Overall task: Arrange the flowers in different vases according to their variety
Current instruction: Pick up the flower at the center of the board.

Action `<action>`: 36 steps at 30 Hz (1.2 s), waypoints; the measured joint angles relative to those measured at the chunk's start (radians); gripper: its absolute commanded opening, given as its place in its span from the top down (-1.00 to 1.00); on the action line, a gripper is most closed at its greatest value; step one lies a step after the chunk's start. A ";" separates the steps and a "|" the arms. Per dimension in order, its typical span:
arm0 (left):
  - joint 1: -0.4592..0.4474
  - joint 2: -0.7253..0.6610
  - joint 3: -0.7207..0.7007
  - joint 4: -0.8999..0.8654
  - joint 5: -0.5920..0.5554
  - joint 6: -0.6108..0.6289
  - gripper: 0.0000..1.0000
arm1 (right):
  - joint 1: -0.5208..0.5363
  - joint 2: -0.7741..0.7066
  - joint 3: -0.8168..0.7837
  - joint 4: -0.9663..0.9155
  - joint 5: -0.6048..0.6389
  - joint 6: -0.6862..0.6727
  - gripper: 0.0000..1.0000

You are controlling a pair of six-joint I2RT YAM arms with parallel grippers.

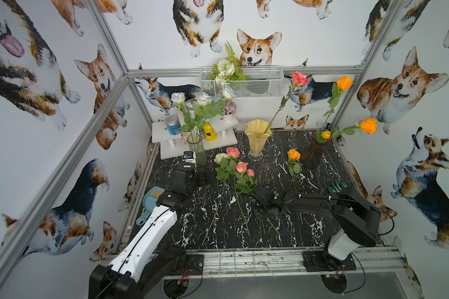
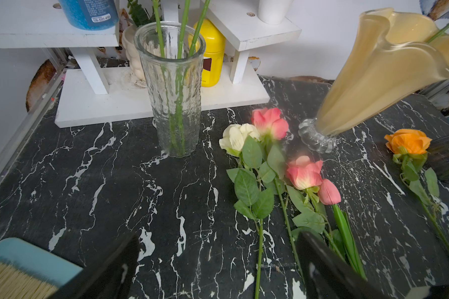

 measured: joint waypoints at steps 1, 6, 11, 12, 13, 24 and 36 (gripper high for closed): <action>0.000 0.000 0.000 0.000 0.000 0.000 -1.00 | 0.000 0.006 0.005 0.000 0.006 -0.001 0.48; 0.000 0.000 0.000 -0.003 0.000 0.000 -1.00 | 0.000 0.031 0.012 0.025 0.025 -0.002 0.80; 0.000 0.000 0.000 -0.008 0.000 0.000 -1.00 | 0.000 0.023 -0.003 0.058 0.025 0.000 1.00; 0.000 0.000 0.000 -0.008 0.000 0.000 -1.00 | 0.000 0.017 -0.009 0.065 0.025 0.001 1.00; 0.000 0.000 0.000 -0.008 0.001 0.000 -1.00 | 0.000 0.010 -0.016 0.074 0.025 0.002 1.00; 0.000 0.008 0.000 -0.010 0.005 -0.001 -1.00 | 0.000 -0.173 -0.046 0.019 0.022 0.028 1.00; -0.001 0.026 -0.018 -0.031 0.055 -0.015 -1.00 | 0.000 -0.425 0.001 0.013 0.144 0.018 1.00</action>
